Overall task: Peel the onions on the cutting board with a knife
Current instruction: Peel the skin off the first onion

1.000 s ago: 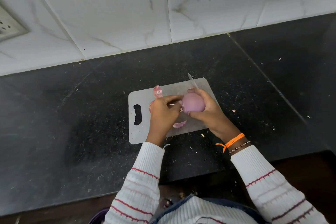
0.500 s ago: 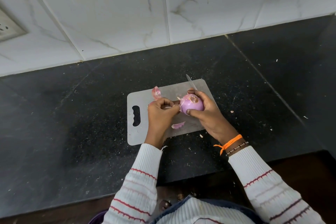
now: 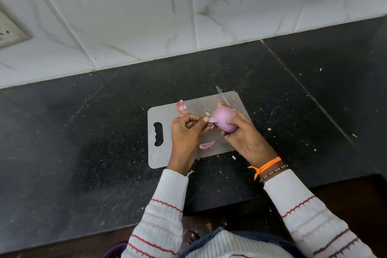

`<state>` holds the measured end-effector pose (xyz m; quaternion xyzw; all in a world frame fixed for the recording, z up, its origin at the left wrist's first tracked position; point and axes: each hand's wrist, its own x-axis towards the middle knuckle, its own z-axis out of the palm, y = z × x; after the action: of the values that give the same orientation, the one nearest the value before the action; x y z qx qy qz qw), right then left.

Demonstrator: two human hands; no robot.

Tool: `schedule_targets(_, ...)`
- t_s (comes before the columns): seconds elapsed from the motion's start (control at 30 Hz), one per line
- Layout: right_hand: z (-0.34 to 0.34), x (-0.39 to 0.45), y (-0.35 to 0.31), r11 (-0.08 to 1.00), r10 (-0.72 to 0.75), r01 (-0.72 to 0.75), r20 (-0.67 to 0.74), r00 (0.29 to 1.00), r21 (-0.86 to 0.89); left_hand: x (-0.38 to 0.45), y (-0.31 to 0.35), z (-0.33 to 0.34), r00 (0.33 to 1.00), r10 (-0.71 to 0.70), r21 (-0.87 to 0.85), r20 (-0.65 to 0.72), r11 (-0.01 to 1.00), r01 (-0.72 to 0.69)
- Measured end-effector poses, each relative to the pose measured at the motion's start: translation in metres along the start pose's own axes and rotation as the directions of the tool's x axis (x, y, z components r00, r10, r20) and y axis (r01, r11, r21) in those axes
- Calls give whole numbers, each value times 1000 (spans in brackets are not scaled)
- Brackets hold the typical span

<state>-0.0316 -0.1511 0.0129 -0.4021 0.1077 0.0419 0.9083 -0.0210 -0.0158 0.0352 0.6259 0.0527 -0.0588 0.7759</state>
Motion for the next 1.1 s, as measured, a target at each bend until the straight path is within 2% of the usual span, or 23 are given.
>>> schedule_targets(0.1, -3, 1, 0, 954, 51, -38, -34, 998, 298, 2, -4, 1, 1000, -5, 50, -21, 999, 6)
schedule_targets(0.2, -5, 3, -7, 918, -9, 22, -35, 999, 397, 6, -12, -3, 994, 48, 242, -97, 970, -23)
schedule_targets(0.27, -6, 3, -12, 970, -53, 61, -41, 998, 236, 7, -15, -4, 993, 90, 350, -75, 935, -58)
schedule_targets(0.33, -9, 1, -13, 989, -115, 115, 5, 993, -95, 7, -14, -2, 992, 123, 421, 5, 900, -114)
schedule_targets(0.4, -13, 0, -10, 896, -162, 164, 41, 986, -413, 6, -9, 2, 986, 156, 447, 59, 879, -166)
schedule_targets(0.47, -14, -2, -7, 802, -176, 201, 100, 979, -562, 5, -2, 5, 978, 185, 413, 97, 886, -208)
schedule_targets(0.57, -9, -5, -7, 791, -141, 209, 162, 977, -575, 3, 4, 7, 965, 208, 432, 159, 864, -258)
schedule_targets(0.77, -1, -10, -10, 710, -115, 227, 207, 971, -667, 6, 8, -3, 966, 222, 449, 134, 855, -259)
schedule_targets(0.93, 2, -8, -8, 692, -113, 231, 213, 970, -684, 1, 8, -7, 896, 401, 541, 189, 719, -436)
schedule_targets(1.03, 6, -8, -5, 705, -118, 231, 211, 970, -670, 1, 2, -4, 859, 482, 606, 172, 635, -479)
schedule_targets(1.1, 8, -9, -2, 732, -123, 230, 208, 970, -642, 2, 0, -3, 849, 512, 627, 131, 620, -471)
